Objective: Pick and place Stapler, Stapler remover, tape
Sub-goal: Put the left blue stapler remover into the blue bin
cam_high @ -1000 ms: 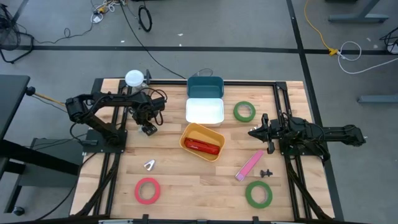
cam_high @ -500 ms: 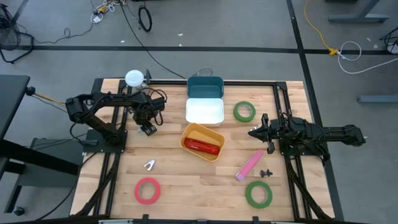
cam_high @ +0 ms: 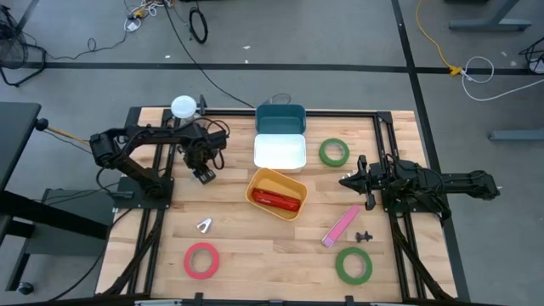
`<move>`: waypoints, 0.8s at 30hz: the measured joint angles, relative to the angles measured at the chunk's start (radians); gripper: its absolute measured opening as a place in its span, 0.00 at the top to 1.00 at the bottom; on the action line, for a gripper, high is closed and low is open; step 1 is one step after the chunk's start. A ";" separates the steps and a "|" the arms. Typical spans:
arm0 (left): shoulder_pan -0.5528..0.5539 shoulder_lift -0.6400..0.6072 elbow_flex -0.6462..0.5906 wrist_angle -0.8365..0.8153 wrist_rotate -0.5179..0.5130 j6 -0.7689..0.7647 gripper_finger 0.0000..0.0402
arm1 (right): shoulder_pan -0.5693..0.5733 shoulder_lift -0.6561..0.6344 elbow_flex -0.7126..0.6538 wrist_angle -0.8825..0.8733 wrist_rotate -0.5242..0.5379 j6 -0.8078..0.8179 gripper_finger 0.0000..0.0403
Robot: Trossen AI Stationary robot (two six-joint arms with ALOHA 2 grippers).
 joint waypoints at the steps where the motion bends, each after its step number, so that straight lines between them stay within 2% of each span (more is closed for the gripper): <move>1: 0.000 0.000 0.016 -0.011 0.000 0.004 0.65 | 0.000 0.000 0.000 0.000 0.000 0.000 0.98; 9: 0.000 0.000 0.189 -0.059 -0.001 0.030 0.65 | 0.000 0.000 0.000 0.000 0.000 0.000 0.98; 17: 0.000 0.000 0.374 -0.021 -0.001 0.104 0.65 | 0.000 0.000 0.000 0.000 0.000 0.000 0.98; 24: 0.000 0.000 0.458 0.030 0.001 0.123 0.65 | 0.000 0.000 0.000 0.000 0.000 0.000 0.98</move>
